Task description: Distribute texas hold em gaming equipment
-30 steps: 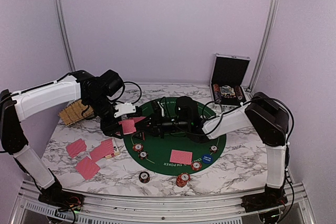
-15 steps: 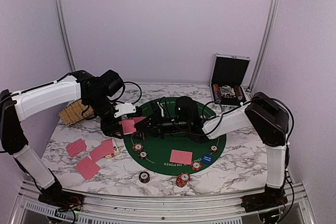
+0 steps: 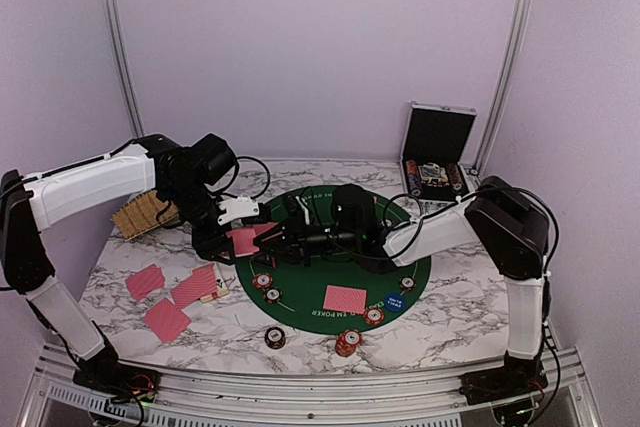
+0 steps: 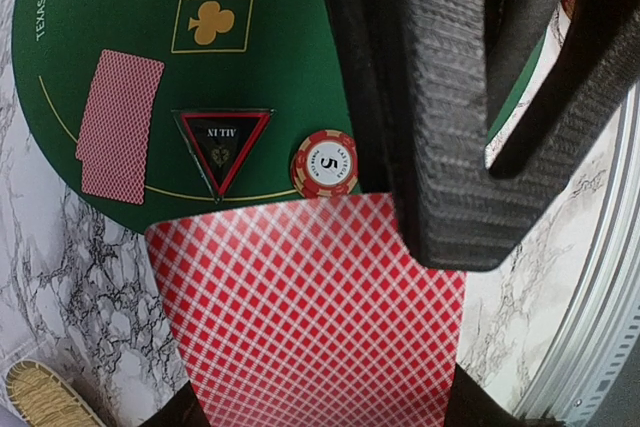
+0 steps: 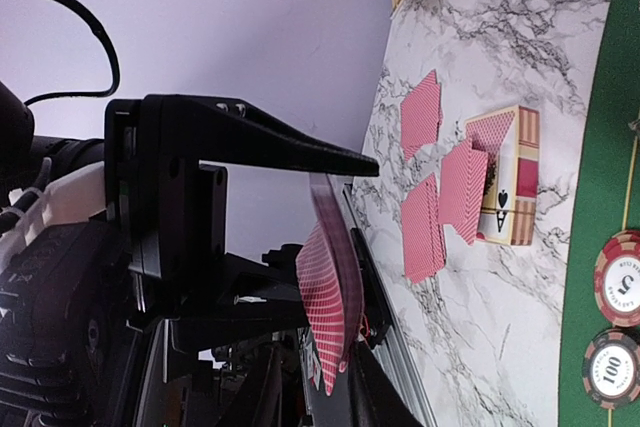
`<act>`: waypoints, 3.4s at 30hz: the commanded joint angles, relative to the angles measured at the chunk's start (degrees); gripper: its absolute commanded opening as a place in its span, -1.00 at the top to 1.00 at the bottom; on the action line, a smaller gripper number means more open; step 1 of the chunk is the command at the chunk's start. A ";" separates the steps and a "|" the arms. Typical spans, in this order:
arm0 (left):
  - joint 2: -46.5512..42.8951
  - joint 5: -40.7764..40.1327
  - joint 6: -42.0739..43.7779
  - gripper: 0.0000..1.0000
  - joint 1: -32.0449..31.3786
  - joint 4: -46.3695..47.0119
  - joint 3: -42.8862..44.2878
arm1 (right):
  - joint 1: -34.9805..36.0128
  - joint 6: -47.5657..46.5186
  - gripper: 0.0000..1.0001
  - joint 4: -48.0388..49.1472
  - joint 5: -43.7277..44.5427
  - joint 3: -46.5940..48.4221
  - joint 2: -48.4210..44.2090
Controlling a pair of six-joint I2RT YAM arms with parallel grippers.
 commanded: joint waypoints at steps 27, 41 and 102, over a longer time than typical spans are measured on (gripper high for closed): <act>0.17 -0.69 -0.29 -0.25 0.07 -2.11 0.01 | -2.79 -0.49 1.00 0.40 0.13 -1.40 -3.16; -0.12 -1.42 -0.30 -0.26 0.07 -2.09 -0.40 | -9.15 -2.25 1.00 1.03 -1.53 -10.17 -10.11; -0.14 0.09 -0.69 -0.26 0.03 -2.20 -0.16 | -32.77 -35.61 -0.30 -44.08 11.15 9.34 -8.40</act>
